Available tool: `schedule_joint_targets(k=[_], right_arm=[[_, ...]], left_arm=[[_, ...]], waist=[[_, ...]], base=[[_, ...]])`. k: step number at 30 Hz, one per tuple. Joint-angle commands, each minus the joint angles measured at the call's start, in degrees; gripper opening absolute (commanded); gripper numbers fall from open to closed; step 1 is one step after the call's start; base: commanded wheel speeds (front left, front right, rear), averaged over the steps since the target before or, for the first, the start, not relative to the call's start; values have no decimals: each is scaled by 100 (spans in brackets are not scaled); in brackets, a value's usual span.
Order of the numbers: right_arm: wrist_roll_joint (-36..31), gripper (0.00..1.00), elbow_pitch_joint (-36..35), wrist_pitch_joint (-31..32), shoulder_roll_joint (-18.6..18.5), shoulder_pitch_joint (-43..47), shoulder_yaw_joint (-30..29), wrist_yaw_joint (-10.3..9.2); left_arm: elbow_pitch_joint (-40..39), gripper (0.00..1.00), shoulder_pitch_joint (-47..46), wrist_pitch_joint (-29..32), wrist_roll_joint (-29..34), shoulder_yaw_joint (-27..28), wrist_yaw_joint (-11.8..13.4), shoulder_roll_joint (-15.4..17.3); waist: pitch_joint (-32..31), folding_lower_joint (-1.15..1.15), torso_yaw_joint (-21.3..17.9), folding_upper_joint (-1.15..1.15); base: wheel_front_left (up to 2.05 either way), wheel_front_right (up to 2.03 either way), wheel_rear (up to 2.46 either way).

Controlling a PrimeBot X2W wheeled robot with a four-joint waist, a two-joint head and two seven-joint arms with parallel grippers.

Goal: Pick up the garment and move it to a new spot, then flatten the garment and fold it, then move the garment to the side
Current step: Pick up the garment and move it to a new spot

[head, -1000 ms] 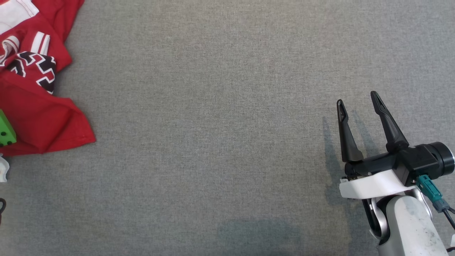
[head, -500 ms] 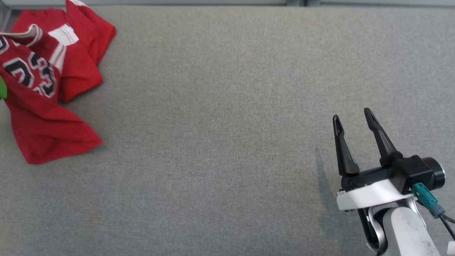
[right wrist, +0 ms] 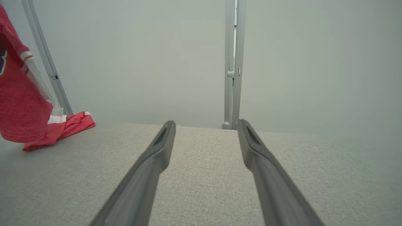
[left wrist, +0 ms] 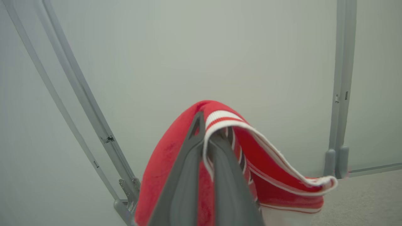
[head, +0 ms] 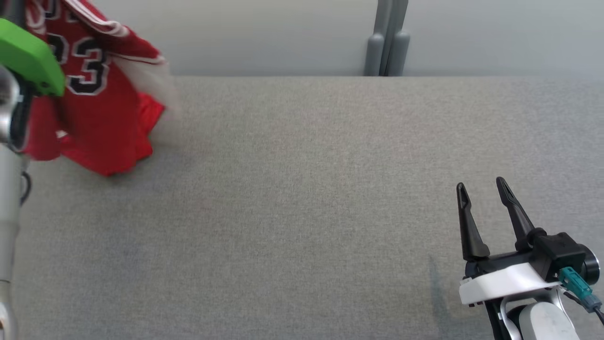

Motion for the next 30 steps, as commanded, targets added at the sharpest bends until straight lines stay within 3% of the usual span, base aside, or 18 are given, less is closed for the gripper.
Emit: schedule_joint_targets(k=[1,13,30], right_arm=[[33,100,3,-20,-22,95,-19,2],[102,100,-32,-20,-22,134,4,2],[198,100,-81,-20,-21,-139,179,1]], left_arm=[[-145,0,160,67,-67,-70,-9,-67],[-1006,0,545,455,-282,-466,63,-629],[-673,0,663,-46,-378,-1024,29,-1598]], waist=[[-317,0,-208,0],[-422,0,-724,0],[3,0,-1730,0]], base=[[0,0,0],[0,0,0],[0,0,0]])
